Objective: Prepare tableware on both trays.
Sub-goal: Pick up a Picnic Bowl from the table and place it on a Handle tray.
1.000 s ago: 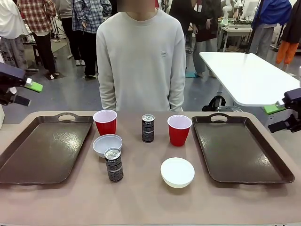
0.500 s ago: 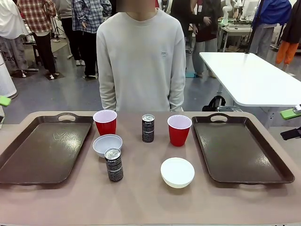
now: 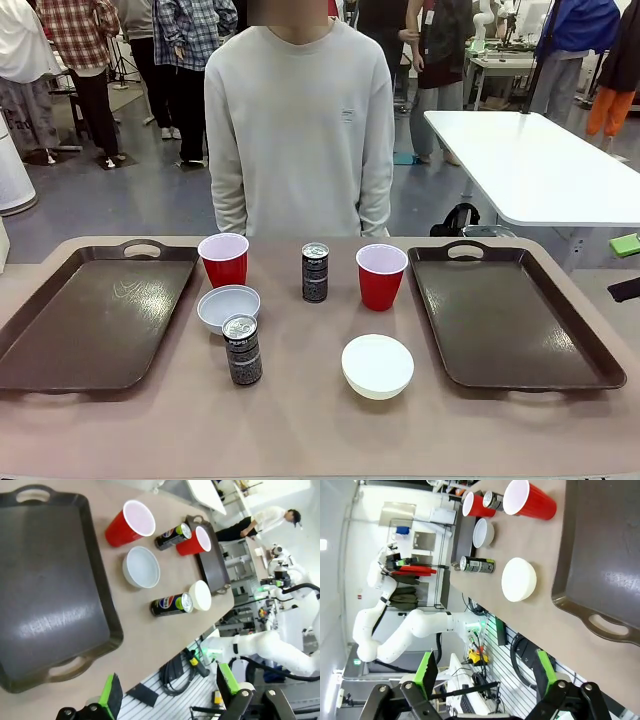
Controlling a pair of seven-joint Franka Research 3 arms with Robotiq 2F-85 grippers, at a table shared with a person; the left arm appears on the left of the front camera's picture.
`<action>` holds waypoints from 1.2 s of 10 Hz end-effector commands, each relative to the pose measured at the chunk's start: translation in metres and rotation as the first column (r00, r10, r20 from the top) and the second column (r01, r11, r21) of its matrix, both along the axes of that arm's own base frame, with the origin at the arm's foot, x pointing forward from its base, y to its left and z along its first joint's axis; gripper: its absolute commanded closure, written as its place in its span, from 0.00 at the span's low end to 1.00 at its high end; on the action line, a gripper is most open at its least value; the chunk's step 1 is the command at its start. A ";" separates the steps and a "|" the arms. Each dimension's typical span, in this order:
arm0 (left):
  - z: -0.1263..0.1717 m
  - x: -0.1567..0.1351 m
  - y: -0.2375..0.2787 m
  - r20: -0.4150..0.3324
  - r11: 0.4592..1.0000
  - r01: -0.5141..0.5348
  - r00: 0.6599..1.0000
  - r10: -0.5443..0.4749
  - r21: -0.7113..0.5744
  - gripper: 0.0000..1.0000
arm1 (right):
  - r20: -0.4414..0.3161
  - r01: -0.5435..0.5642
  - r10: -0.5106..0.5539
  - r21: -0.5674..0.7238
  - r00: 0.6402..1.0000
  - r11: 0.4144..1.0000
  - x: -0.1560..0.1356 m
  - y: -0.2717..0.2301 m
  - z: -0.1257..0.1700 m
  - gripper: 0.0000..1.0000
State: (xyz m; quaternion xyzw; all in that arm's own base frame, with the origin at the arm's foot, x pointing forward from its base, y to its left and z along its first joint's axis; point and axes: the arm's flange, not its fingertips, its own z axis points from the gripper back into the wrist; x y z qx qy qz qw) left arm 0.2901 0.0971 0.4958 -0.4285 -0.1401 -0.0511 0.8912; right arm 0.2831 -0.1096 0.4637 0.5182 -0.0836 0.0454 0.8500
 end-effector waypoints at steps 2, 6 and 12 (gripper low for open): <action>-0.003 -0.002 0.002 -0.008 1.000 -0.006 1.000 0.006 -0.020 0.00 | -0.004 0.010 -0.010 0.013 1.000 1.000 0.000 -0.002 -0.001 0.00; -0.003 -0.002 0.002 -0.008 1.000 -0.006 1.000 0.006 -0.020 0.00 | -0.004 0.010 -0.010 0.013 1.000 1.000 0.000 -0.002 -0.001 0.00; 0.007 0.003 -0.018 0.040 0.985 -0.057 0.998 0.051 0.164 0.00 | -0.004 0.010 -0.010 0.013 1.000 1.000 0.000 -0.002 -0.001 0.00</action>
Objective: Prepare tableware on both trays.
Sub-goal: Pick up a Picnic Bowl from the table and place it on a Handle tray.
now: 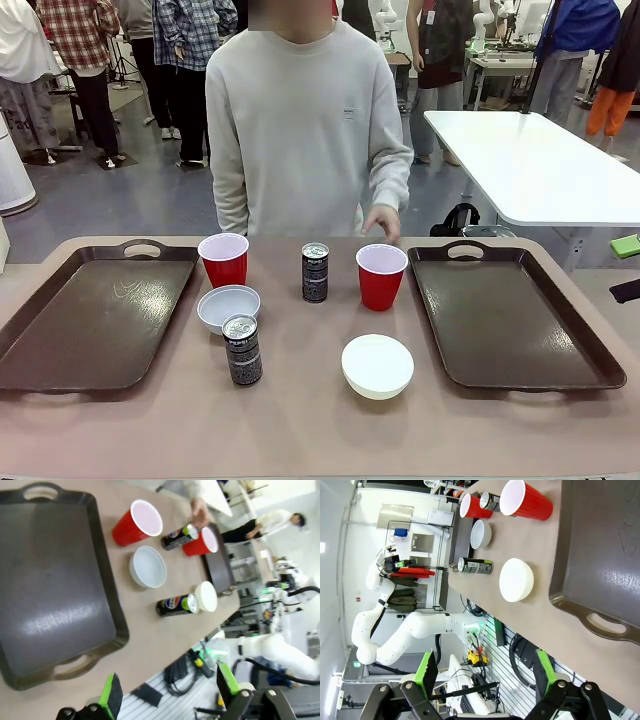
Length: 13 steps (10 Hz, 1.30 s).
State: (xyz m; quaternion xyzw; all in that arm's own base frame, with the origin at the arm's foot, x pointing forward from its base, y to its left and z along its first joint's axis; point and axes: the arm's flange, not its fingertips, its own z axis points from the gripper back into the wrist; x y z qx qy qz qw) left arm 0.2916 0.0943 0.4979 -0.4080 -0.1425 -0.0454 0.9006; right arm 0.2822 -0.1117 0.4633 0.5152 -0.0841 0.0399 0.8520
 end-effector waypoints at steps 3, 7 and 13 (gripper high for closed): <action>0.013 0.047 -0.101 0.114 0.869 -0.082 0.993 0.030 0.488 0.00 | 0.001 -0.001 0.001 0.020 1.000 1.000 0.000 0.000 0.000 0.00; -0.053 0.101 -0.235 0.018 0.650 0.020 0.999 -0.051 0.760 0.00 | 0.001 -0.001 0.001 0.020 1.000 1.000 0.000 0.000 0.000 0.00; -0.115 0.115 -0.290 -0.092 0.629 0.107 0.994 -0.057 0.770 0.00 | 0.001 -0.001 0.001 0.020 1.000 1.000 0.000 0.000 0.000 0.00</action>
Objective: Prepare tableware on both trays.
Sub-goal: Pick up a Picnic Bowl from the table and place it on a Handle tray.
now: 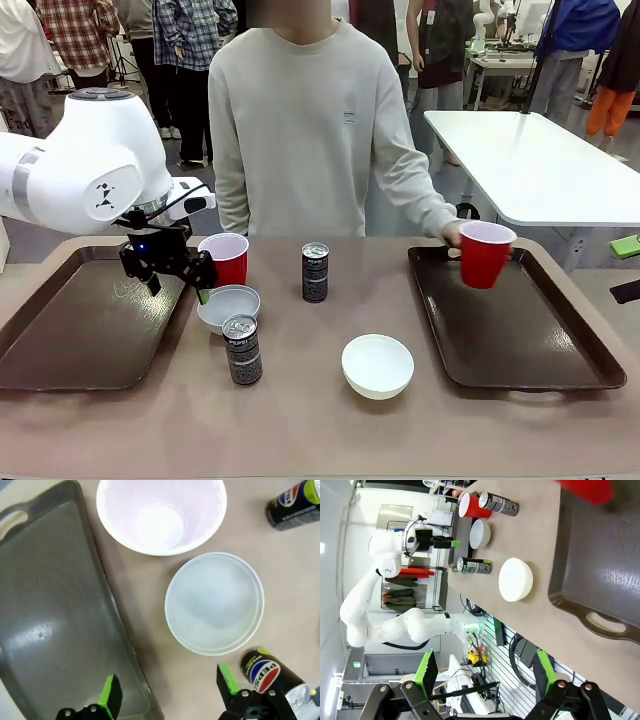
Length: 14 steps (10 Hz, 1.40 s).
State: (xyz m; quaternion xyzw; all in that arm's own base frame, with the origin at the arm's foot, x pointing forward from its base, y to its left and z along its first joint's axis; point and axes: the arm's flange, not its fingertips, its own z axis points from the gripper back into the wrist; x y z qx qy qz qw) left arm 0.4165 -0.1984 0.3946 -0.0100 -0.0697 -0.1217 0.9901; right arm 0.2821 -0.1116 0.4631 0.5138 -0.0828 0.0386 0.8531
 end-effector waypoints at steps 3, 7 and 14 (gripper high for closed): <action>-0.004 -0.003 0.001 -0.007 1.000 0.006 1.000 -0.006 0.008 0.00 | 0.005 -0.002 0.002 0.023 1.000 1.000 0.001 0.000 0.000 0.00; -0.044 0.029 -0.027 0.042 1.000 -0.006 0.999 0.005 0.031 0.05 | 0.005 -0.002 0.002 0.023 1.000 1.000 0.001 0.000 0.000 0.00; -0.053 0.044 -0.012 -0.003 0.996 -0.078 0.997 0.078 -0.030 0.89 | 0.005 -0.002 0.002 0.023 1.000 1.000 0.001 0.000 0.000 0.00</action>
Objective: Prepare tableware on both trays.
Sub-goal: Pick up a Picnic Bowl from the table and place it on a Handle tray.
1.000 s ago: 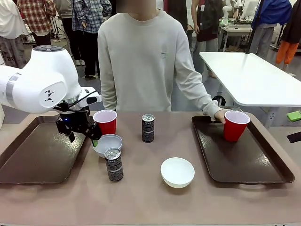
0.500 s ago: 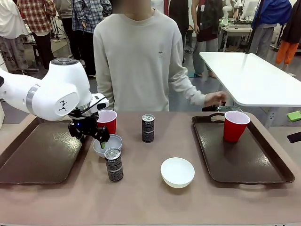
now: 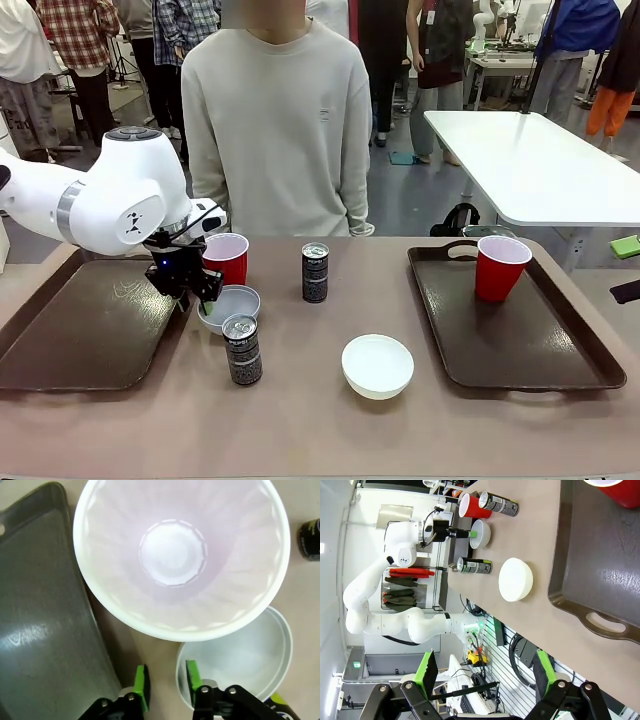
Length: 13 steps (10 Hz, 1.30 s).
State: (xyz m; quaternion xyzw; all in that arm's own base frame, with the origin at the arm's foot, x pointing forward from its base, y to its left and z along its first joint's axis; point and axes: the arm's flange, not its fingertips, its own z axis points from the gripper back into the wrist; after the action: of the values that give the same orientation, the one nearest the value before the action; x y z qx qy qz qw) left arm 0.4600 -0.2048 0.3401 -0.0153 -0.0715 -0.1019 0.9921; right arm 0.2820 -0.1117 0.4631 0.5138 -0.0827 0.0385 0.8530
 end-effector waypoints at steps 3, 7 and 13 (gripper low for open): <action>0.002 0.000 -0.006 -0.048 0.998 -0.052 0.998 0.050 -0.022 1.00 | 0.005 -0.002 0.002 0.023 1.000 1.000 0.001 0.000 0.000 0.00; 0.062 -0.059 -0.010 -0.067 1.000 0.004 0.998 -0.003 0.018 1.00 | 0.005 -0.002 0.002 0.023 1.000 1.000 0.001 0.000 0.000 0.00; 0.161 -0.111 0.025 0.100 1.000 -0.029 0.995 0.028 0.007 1.00 | 0.005 -0.002 0.002 0.023 1.000 1.000 0.001 0.000 0.000 0.00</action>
State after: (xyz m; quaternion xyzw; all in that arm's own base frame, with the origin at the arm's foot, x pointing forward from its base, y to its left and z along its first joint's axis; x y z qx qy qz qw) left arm 0.3427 -0.1657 0.5022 0.0144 -0.1272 -0.0851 0.9881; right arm 0.2821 -0.1117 0.4627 0.5141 -0.0818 0.0382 0.8529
